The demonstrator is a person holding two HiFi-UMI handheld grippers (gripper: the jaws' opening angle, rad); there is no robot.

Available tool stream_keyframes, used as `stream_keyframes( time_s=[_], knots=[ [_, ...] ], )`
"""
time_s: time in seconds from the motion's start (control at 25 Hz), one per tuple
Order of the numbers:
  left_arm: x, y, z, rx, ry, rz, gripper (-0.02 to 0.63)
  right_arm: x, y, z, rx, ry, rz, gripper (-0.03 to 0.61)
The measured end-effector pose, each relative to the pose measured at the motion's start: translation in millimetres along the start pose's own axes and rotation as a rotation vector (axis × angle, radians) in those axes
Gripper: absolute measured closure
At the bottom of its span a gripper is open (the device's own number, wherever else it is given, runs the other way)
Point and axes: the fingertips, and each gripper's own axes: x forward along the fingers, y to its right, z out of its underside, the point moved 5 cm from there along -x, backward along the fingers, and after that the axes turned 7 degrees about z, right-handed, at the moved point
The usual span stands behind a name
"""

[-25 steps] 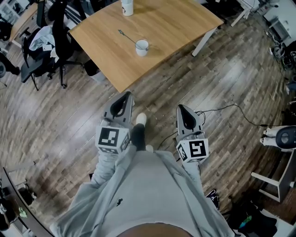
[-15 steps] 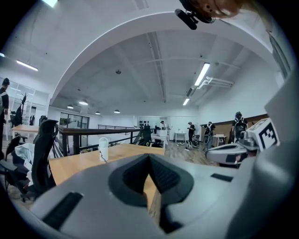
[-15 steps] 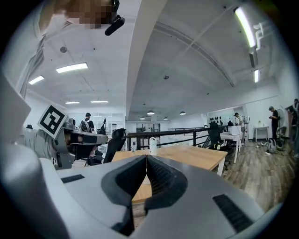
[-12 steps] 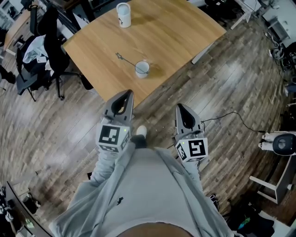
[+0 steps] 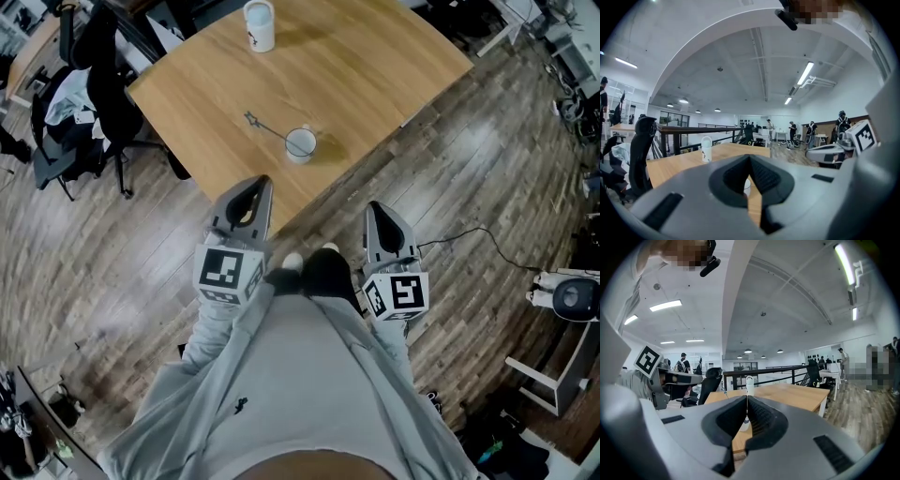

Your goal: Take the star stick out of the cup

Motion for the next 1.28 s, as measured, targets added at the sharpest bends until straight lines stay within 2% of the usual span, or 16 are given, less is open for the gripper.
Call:
stream_keyframes(
  time_s=[0.24,0.52,0.8,0.96,1.28],
  knots=[
    [21,-21,5,-0.017,-0.013,-0.059,0.594,46,12,1,-0.001,-0.011,-0.057,0.561],
    [68,-61,-7,-0.048,0.002,-0.190,0.594,138,25,-21,-0.039,-0.007,-0.215,0.561],
    [111,-85,-32,-0.077,0.037,-0.392,0.594,228,42,-50,-0.096,-0.006,-0.455,0.561],
    [125,-93,-42,-0.080,0.047,-0.486,0.594,262,50,-59,-0.100,-0.008,-0.541,0.561],
    [121,-97,-36,-0.116,0.036,-0.703,0.594,307,42,-67,-0.135,-0.003,-0.744,0.561]
  ],
)
